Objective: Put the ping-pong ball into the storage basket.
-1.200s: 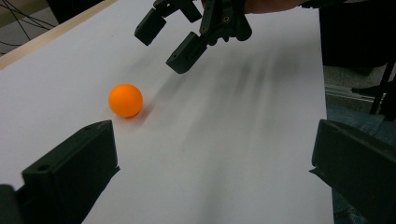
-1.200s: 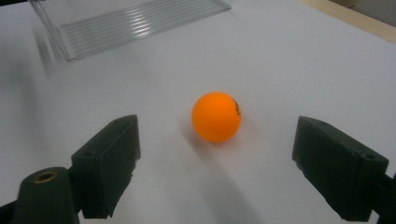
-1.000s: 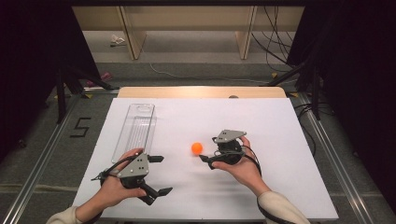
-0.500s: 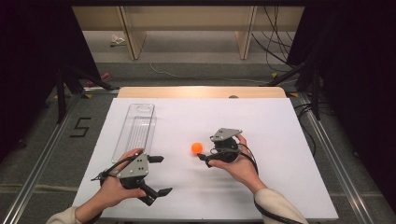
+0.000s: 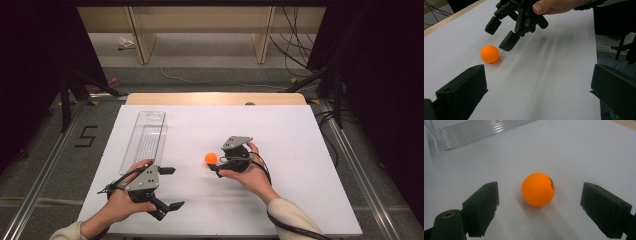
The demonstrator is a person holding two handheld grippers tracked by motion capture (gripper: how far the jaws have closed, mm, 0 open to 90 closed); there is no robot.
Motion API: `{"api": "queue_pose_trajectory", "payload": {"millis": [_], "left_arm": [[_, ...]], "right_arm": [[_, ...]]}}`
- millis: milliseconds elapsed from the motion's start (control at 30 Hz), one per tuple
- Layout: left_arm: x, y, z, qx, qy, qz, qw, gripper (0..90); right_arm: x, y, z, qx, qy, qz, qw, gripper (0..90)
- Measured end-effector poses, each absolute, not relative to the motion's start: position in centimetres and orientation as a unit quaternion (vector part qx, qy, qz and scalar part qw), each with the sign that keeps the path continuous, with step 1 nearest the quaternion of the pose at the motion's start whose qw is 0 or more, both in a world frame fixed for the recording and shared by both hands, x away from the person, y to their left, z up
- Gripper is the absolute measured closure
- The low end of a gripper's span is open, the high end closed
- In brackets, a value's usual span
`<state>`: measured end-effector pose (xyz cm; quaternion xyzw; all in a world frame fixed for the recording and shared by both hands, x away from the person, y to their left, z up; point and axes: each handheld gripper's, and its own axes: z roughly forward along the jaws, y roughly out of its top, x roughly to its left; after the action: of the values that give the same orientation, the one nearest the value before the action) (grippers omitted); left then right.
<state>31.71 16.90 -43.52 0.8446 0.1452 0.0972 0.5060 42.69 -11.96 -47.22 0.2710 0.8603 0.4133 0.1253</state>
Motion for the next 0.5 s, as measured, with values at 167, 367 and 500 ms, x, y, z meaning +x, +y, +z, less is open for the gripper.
{"api": "queue_pose_trajectory", "payload": {"millis": [167, 367, 500], "left_arm": [[31.72, 16.9, -43.52, 0.845, 0.145, 0.096, 0.506, 0.0], [31.73, 16.9, -43.52, 0.845, 0.144, 0.096, 0.506, 0.0], [31.71, 16.91, -43.52, 0.845, 0.145, 0.095, 0.506, 0.0]], "right_arm": [[42.95, -11.65, -47.49, 0.271, 0.863, 0.409, 0.123, 16.2], [43.34, -11.35, -47.77, 0.276, 0.862, 0.407, 0.121, 16.2], [43.54, -11.09, -47.92, 0.276, 0.863, 0.406, 0.118, 16.2]]}}
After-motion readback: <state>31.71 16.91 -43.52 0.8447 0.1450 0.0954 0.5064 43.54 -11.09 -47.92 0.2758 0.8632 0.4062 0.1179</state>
